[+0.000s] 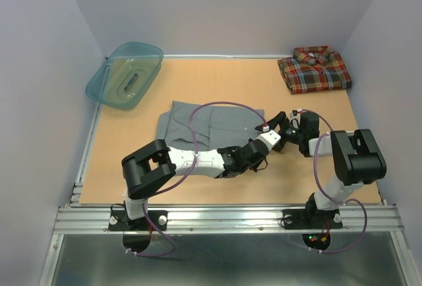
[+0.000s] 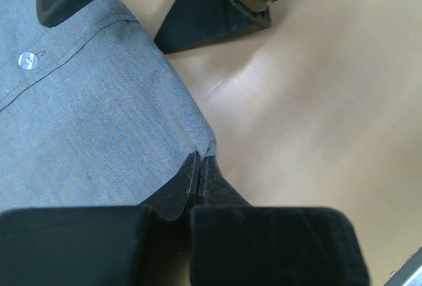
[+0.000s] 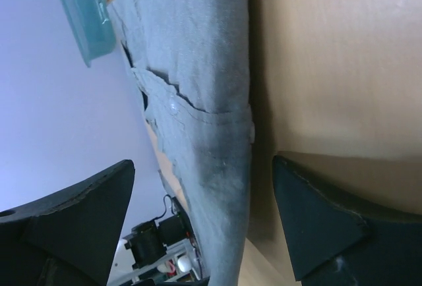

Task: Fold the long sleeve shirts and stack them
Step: Fold the shirt

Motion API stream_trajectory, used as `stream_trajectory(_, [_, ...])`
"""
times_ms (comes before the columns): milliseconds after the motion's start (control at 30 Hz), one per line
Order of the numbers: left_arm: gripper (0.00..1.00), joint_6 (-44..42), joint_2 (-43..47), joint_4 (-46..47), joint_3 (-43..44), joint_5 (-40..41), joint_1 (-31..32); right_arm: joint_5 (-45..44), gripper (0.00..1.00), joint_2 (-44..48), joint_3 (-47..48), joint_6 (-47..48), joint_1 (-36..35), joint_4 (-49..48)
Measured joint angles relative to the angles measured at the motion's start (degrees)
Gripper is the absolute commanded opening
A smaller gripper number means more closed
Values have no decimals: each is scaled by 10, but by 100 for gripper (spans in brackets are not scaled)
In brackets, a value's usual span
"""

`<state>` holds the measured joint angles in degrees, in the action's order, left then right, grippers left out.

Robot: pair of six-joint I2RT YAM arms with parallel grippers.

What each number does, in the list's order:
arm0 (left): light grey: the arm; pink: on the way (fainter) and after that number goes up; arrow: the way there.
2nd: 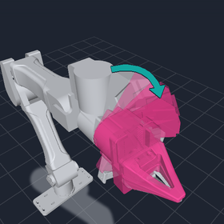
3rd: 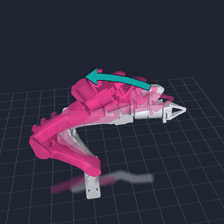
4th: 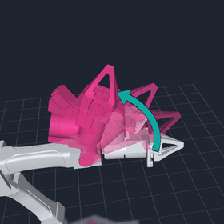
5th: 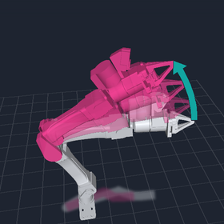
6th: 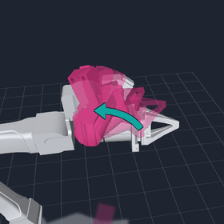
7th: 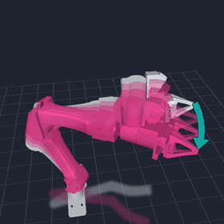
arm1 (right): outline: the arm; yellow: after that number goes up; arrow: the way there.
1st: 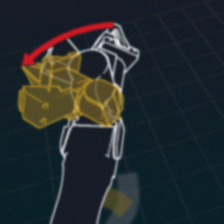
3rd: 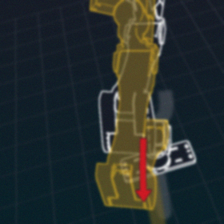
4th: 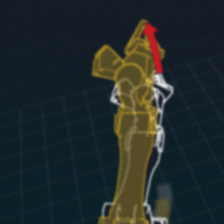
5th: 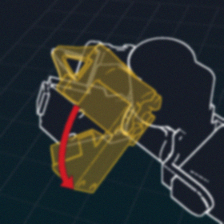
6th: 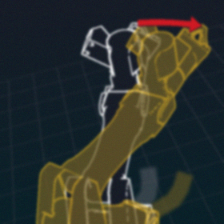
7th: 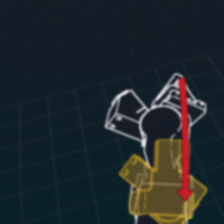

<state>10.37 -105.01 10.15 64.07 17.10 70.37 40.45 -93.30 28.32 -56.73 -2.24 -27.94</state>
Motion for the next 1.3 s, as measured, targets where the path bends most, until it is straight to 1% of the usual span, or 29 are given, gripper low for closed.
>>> stream_trajectory(100, [0,3,0,0,0,-6,0,19,84,-30,2,-9,-5,-46])
stream_trajectory(267, [0,7,0,0,1,-19,0,35,69,-86,35,-12,-24,-83])
stream_trajectory(300, [0,7,0,0,1,-20,0,37,62,-99,44,-13,-28,-87])
stream_trajectory(367, [0,7,0,0,4,-21,0,37,53,-114,54,-11,-31,-93])
stream_trajectory(400, [2,7,0,0,5,-21,0,37,44,-120,57,-10,-32,-94])
stream_trajectory(467, [9,10,0,-2,10,-20,0,36,30,-132,61,-5,-33,-97])
stream_trajectory(500, [18,11,0,-4,12,-19,0,35,21,-135,62,-4,-35,-94])
stream_trajectory(533, [23,13,0,-6,16,-17,-1,35,6,-137,62,-1,-35,-92])
stream_trajectory(567, [35,18,0,-6,18,-16,-1,34,1,-138,62,3,-35,-88])
stream_trajectory(633, [46,24,0,-7,21,-16,-7,33,1,-138,66,18,-35,-76])
stream_trajectory(667, [56,28,1,-9,21,-17,-9,33,0,-138,70,23,-35,-68])
stream_trajectory(700, [61,29,2,-11,21,-17,-12,33,1,-138,77,33,-35,-53])
stream_trajectory(733, [66,32,5,-14,21,-20,-14,31,0,-138,87,49,-35,-36])
stream_trajectory(767, [68,36,10,-17,21,-21,-18,29,1,-138,109,74,-35,3])
stream_trajectory(800, [75,40,17,-21,21,-23,-22,26,1,-138,128,101,-35,36])
stream_trajectory(900, [81,52,58,-32,14,-30,-41,19,0,-138,178,168,-35,114])
stream_trajectory(1033, [83,76,140,-43,-4,-43,-87,5,1,-140,244,266,-35,246])
stream_trajectory(1200, [82,125,249,-42,-67,-58,-199,-55,1,-153,349,390,-35,416])
stream_trajectory(1300, [81,156,288,-49,-117,-66,-273,-112,1,-168,426,461,-35,511])
